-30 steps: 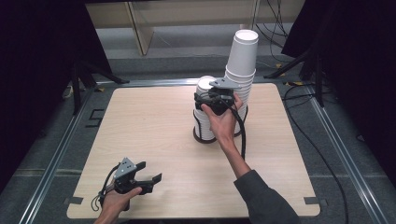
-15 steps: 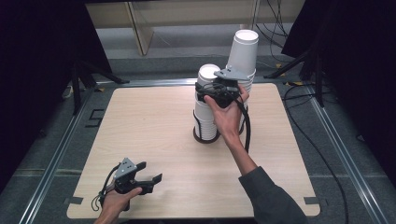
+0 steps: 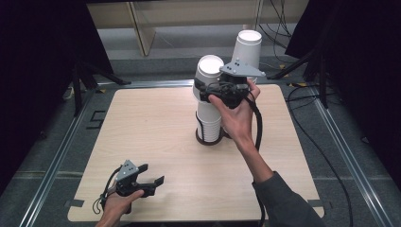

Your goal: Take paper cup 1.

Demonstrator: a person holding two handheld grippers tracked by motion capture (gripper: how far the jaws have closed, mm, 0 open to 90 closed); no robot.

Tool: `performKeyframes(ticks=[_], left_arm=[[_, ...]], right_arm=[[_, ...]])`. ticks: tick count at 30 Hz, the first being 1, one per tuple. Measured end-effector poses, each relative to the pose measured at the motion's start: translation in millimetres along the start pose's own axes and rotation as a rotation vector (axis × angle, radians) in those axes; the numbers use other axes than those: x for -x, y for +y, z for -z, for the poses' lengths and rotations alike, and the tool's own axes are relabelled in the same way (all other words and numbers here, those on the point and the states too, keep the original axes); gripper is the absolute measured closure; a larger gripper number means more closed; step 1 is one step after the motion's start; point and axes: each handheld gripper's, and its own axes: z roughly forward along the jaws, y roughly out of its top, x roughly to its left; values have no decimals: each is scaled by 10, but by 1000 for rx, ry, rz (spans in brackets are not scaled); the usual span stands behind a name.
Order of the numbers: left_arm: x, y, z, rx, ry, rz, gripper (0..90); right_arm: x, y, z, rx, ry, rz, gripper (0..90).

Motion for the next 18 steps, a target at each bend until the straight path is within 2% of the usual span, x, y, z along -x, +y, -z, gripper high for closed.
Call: performKeyframes(ticks=[2, 6, 7, 11, 15, 18], left_arm=[[-1, -2, 1, 10, -6, 0, 146], [1, -1, -5, 22, -10, 11, 146], [1, -1, -5, 22, -10, 11, 146], [4, 4, -6, 28, -19, 11, 146], [0, 2, -10, 33, -26, 10, 146], [0, 4, -5, 30, -19, 12, 146]], right_arm=[[-36, -36, 70, -2, 28, 23, 211], [-123, -210, 188, -19, 110, 2, 211], [-123, -210, 188, -19, 110, 2, 211], [-194, -486, 242, -70, 185, 3, 211], [-227, -697, 236, -86, 243, -17, 211], [-232, -793, 227, -96, 258, -17, 211]])
